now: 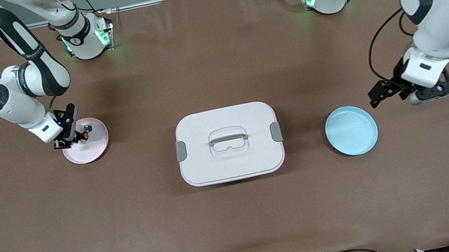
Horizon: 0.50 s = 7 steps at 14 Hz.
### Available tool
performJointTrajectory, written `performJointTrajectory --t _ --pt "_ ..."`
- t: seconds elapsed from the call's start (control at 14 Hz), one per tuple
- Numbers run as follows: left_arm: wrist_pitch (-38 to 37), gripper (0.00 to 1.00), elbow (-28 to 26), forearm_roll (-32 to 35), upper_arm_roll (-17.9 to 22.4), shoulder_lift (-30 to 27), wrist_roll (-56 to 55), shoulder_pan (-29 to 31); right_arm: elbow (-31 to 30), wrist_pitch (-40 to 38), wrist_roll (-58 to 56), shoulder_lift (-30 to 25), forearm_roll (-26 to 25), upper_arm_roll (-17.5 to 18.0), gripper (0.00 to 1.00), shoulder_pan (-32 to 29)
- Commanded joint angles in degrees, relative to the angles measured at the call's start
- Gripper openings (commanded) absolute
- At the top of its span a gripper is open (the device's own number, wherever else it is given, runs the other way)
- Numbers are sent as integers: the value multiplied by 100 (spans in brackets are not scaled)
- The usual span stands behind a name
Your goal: Transfer orange switch to right arm and place
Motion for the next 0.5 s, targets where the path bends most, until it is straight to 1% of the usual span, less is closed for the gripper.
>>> performJointTrajectory --t 0.0,0.21,0.43 --pt "-838 100 209 69 -51 -306 260 321 14 185 -73 230 -50 80 0 -73" --pt "-1473 100 790 69 -42 -271 777 558 66 167 -20 327 -50 89 0 15" --pt "-1816 100 1185 60 -24 -280 797 602 154 185 50 433 -23 89 0 137"
